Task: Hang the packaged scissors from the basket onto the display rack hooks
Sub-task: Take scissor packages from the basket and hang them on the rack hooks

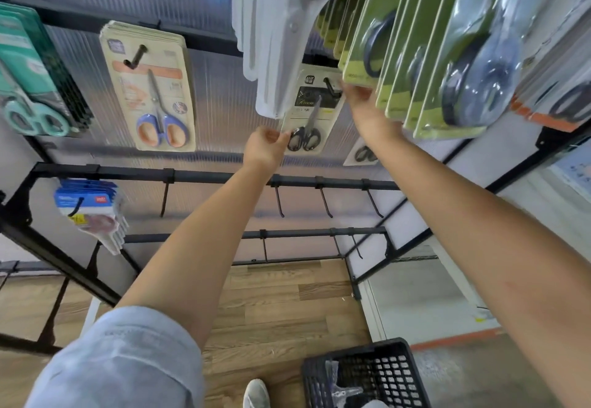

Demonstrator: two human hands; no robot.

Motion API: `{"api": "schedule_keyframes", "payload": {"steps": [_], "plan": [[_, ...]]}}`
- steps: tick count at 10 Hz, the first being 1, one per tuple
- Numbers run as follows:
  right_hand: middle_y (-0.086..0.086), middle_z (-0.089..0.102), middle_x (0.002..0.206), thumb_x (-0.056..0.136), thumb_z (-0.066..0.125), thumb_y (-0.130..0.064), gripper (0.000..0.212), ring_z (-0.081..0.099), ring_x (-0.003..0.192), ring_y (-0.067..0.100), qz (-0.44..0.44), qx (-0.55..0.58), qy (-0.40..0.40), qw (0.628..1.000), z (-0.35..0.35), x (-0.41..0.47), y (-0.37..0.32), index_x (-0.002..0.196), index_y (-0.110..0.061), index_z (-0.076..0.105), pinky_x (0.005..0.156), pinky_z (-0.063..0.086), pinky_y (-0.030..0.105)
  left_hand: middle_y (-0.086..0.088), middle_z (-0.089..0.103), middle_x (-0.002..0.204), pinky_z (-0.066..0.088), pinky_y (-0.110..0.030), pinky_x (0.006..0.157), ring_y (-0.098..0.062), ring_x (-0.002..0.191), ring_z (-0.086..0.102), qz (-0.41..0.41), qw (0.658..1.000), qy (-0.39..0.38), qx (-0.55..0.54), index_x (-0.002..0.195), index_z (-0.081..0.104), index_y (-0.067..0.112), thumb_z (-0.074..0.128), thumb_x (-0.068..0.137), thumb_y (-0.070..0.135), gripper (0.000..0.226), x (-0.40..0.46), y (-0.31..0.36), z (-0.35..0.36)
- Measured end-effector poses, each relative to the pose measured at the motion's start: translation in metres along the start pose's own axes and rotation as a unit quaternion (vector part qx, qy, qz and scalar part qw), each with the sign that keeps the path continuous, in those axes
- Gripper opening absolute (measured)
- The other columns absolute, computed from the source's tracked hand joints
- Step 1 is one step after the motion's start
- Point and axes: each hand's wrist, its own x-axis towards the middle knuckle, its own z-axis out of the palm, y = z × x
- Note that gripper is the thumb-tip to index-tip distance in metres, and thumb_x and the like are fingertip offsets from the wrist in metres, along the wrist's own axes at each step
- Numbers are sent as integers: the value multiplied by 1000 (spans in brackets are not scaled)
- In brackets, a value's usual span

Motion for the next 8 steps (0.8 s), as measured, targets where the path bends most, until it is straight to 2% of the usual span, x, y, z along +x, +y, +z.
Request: {"api": "schedule_keyframes", "payload": {"steps": [1,2,3,4,5,6,7,8], "plan": [[12,58,125,99,45,-31,39,52,117,27,-38,-58,76,995,-4,-36,8,124,-2,53,92,36,25,-5,57,122,46,-32,86,-20,105,56,47,992,49,106,127,48,11,50,96,36,40,-11,-6,-3],[20,58,122,99,42,-31,42,54,111,34,-92,-152,76,981,-4,-65,16,124,1,53,90,43,38,-10,53,122,46,-37,86,-25,107,53,139,956,58,254,124,46,9,45,98,29,32,-30,-12,-8],[20,56,124,96,36,-30,46,55,110,36,-108,-191,76,973,-1,-98,24,125,2,51,89,47,44,-13,49,127,43,-40,92,-29,116,46,257,890,1,376,127,45,6,42,99,23,33,-52,-10,-11],[24,56,124,94,37,-29,50,56,110,39,-83,-222,59,970,7,-139,28,127,6,50,91,45,46,-13,45,134,38,-41,96,-30,123,40,327,831,-67,445,128,44,5,44,98,22,35,-80,-3,-9],[24,45,137,96,45,-24,52,45,125,36,-37,-238,31,970,14,-186,33,138,6,38,103,34,44,-15,38,141,32,-41,102,-31,131,31,353,787,-163,478,133,40,4,44,97,31,45,-114,-7,-6],[19,41,142,97,44,-26,51,38,132,31,44,-230,22,972,18,-246,43,139,2,36,109,29,43,-16,28,149,26,-43,109,-30,138,22,360,759,-257,478,141,31,2,37,98,39,56,-151,-12,10],[15,32,149,100,37,-29,52,29,139,26,137,-243,17,960,9,-312,62,144,-2,29,113,22,40,-17,25,151,24,-41,109,-31,138,23,384,721,-324,477,143,27,2,34,100,39,58,-194,-25,37],[13,25,153,101,32,-30,54,22,142,25,223,-276,11,935,-8,-379,88,147,-4,22,114,15,39,-19,17,155,17,-39,115,-31,142,18,440,665,-390,461,145,24,1,33,100,37,58,-247,-42,72]]}}
